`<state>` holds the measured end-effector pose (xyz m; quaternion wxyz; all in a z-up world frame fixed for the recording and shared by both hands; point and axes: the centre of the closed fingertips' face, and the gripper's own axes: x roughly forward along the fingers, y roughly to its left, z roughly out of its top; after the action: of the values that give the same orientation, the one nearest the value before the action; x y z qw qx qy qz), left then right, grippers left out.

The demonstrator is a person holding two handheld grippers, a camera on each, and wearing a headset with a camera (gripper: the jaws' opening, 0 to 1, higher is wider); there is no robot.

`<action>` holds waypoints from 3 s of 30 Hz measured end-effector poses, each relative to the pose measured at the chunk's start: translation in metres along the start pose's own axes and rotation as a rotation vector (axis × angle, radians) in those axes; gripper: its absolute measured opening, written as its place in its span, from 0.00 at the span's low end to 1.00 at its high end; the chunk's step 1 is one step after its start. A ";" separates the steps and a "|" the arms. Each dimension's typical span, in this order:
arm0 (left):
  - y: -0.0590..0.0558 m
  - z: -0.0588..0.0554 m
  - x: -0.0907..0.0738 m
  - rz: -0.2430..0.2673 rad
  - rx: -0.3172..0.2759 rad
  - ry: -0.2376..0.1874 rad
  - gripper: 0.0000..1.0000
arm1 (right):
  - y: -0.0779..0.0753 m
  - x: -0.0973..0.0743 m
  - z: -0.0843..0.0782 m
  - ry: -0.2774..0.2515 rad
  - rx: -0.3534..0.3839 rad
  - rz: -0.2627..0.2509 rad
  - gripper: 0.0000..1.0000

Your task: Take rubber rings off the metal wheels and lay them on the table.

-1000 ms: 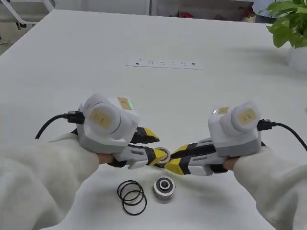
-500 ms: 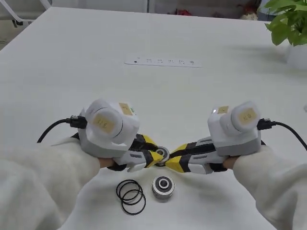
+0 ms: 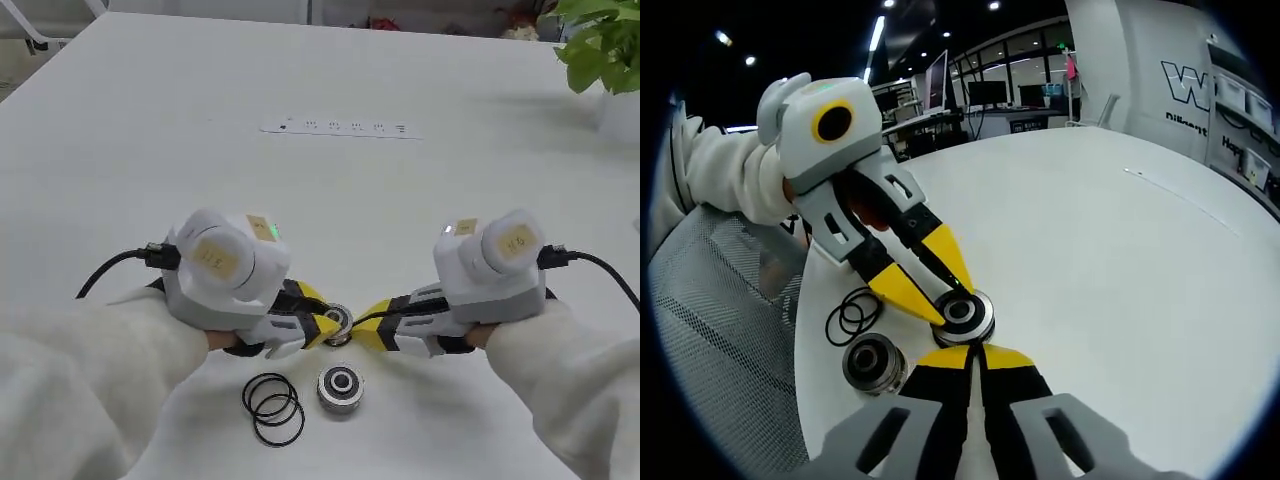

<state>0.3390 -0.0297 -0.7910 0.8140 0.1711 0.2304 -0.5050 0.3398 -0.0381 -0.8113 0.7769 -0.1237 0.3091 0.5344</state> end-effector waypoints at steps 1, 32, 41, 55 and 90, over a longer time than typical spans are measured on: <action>0.000 0.000 0.000 0.001 0.000 -0.002 0.15 | -0.001 0.000 0.000 0.001 0.012 -0.004 0.00; 0.002 0.000 0.001 0.033 0.000 -0.013 0.14 | 0.000 -0.008 0.017 -0.081 0.217 0.008 0.00; 0.003 0.000 0.001 0.035 0.003 -0.014 0.14 | 0.000 -0.008 0.020 -0.084 0.220 0.011 0.00; 0.003 0.000 0.002 0.034 0.005 -0.014 0.14 | 0.003 -0.009 0.022 -0.089 0.223 0.020 0.00; 0.002 -0.001 0.001 0.033 0.007 -0.015 0.14 | 0.003 -0.008 0.024 -0.104 0.214 0.043 0.00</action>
<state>0.3416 -0.0292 -0.7920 0.8233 0.1738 0.2199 -0.4935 0.3432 -0.0301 -0.7876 0.7889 -0.0053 0.3262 0.5207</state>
